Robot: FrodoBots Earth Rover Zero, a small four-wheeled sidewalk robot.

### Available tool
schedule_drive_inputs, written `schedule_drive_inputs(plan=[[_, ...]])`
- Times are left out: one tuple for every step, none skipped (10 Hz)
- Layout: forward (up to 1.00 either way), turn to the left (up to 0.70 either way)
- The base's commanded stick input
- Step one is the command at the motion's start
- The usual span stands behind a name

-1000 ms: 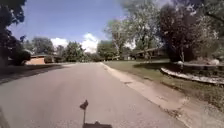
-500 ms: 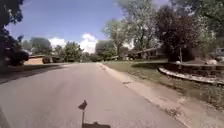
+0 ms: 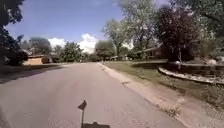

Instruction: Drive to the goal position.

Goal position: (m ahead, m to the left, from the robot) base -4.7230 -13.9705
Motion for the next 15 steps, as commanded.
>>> schedule_drive_inputs(plan=[[0.0,-0.7],[0.0,-0.7],[0.0,-0.7],[0.0,-0.7],[0.0,-0.7],[0.0,-0.7],[0.0,-0.7],[0.0,-0.7],[0.0,-0.7],[0.0,-0.7],[0.0,-0.7],[0.0,-0.7],[0.0,-0.7],[0.0,-0.7],[0.0,-0.7]])
